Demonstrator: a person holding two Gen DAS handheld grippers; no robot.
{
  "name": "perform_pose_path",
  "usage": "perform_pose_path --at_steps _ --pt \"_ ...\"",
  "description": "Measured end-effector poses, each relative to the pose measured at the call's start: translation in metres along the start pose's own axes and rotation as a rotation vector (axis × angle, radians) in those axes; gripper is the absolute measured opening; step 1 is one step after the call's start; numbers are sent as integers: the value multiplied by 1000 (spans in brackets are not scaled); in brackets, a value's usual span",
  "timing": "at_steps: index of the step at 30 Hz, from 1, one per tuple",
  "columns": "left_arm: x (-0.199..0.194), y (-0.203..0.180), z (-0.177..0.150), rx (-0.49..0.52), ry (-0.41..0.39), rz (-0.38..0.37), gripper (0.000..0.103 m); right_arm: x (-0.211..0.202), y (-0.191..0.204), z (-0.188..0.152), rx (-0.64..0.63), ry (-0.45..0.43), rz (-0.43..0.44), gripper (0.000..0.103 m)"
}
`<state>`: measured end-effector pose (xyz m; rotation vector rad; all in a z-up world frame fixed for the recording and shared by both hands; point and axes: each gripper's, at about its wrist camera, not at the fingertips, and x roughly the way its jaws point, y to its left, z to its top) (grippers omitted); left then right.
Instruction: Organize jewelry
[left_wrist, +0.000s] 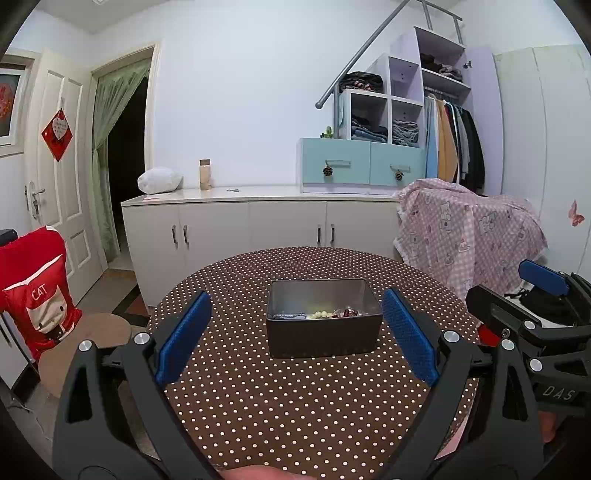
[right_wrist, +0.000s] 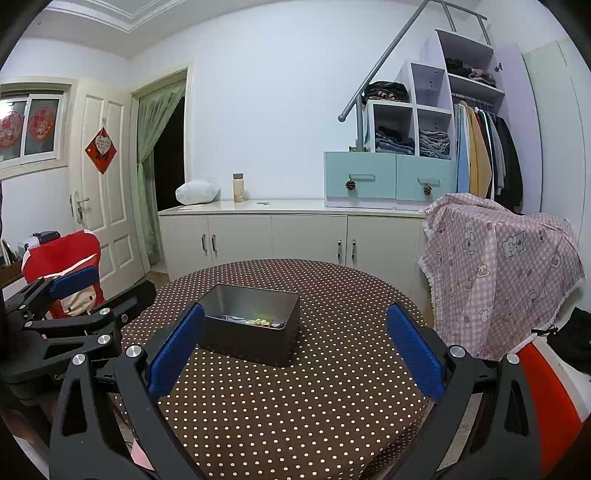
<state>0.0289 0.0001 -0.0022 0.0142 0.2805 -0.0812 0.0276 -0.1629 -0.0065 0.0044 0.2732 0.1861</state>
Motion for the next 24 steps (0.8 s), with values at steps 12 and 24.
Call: perform_pose_path --at_steps 12,24 --pt "0 -1 1 1 1 -2 92 0 0 1 0 0 -1 95" --pt "0 -1 1 2 -2 1 92 1 3 1 -3 -2 6 95"
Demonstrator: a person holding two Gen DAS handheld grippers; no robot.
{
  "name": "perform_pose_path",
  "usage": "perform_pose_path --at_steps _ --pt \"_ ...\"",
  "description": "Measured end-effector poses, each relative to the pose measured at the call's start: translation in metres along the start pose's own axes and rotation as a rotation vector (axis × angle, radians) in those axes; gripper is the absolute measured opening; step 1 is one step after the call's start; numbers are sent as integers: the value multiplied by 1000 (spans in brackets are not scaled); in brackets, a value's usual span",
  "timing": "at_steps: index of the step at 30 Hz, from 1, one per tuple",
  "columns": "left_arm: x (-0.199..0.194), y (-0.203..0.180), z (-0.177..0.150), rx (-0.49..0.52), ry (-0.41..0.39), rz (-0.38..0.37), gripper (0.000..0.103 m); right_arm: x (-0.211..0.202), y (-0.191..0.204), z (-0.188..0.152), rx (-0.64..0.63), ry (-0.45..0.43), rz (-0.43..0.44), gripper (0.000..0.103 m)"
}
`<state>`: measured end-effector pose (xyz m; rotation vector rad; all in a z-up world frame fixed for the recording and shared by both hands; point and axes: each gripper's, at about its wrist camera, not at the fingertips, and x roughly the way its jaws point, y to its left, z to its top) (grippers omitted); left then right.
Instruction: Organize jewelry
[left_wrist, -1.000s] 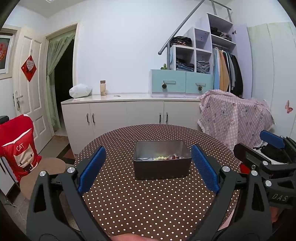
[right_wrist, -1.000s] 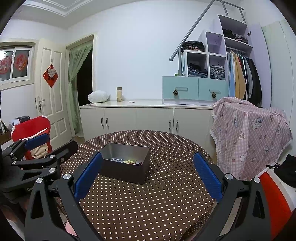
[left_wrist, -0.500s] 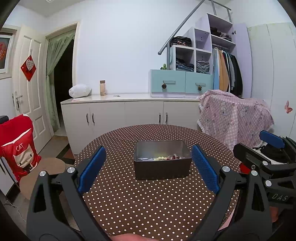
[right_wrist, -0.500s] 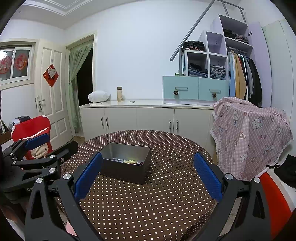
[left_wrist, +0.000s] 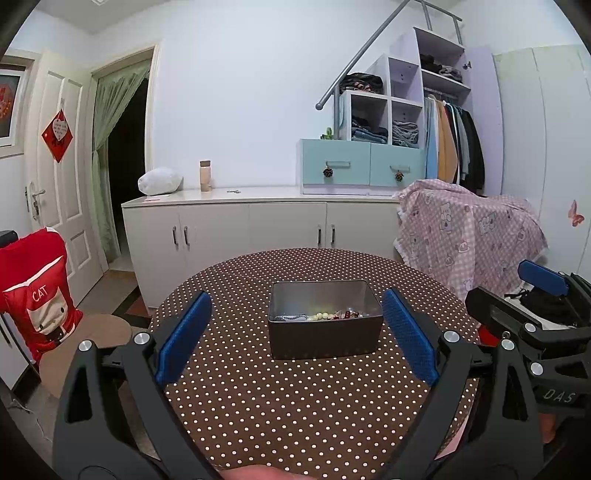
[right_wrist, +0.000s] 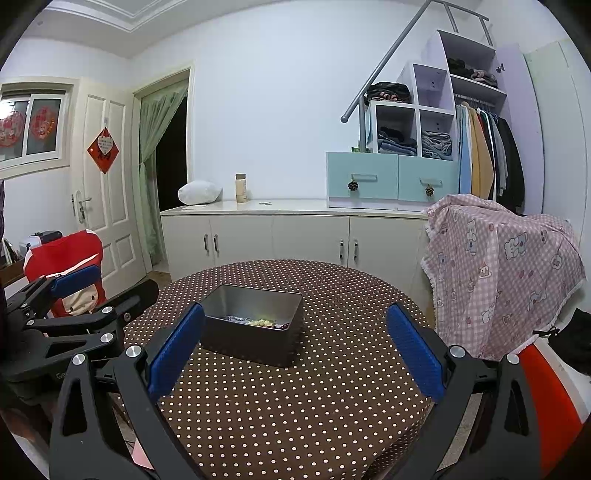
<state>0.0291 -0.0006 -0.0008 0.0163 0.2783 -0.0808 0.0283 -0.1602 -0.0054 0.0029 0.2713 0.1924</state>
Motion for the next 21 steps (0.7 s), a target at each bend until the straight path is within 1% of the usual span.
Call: perform_pose_path --at_steps 21 --pt "0 -4 3 2 5 3 92 -2 1 1 0 -2 -5 95"
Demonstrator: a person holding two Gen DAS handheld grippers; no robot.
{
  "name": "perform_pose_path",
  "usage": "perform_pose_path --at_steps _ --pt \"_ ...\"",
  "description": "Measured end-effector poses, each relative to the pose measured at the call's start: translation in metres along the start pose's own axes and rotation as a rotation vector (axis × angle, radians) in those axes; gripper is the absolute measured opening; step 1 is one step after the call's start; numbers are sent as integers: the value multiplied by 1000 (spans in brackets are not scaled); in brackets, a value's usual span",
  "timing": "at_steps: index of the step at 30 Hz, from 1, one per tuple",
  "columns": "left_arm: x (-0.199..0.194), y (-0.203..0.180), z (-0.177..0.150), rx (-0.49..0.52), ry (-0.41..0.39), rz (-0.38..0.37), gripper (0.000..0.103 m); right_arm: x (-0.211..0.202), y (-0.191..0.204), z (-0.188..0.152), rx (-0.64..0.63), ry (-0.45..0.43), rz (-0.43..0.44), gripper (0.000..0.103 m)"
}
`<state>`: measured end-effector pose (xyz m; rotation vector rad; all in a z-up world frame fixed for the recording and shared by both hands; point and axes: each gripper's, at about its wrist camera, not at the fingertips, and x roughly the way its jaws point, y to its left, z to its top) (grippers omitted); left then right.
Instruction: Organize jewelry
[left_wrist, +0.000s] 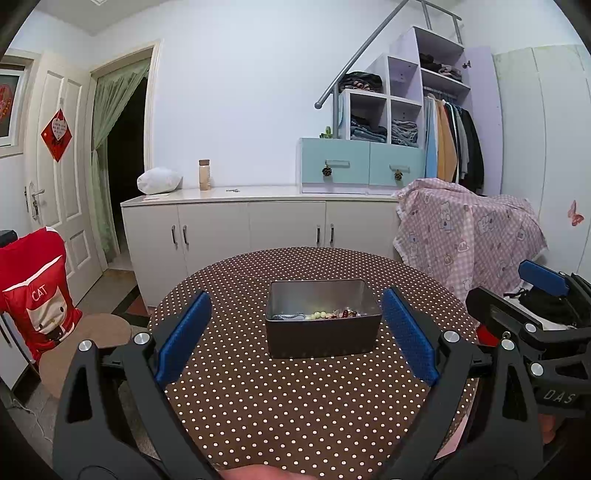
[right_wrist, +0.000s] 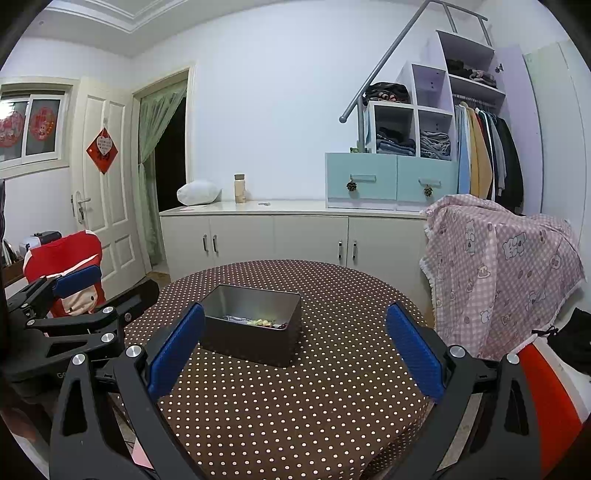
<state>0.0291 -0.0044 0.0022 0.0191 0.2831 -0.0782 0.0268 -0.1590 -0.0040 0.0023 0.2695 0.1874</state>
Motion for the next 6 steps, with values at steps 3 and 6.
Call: perform_pose_path --at_steps 3,6 --pt "0 0 0 0 1 -1 92 0 0 0 1 0 1 95" --pt "0 0 0 0 -1 -1 92 0 0 0 0 0 1 95"
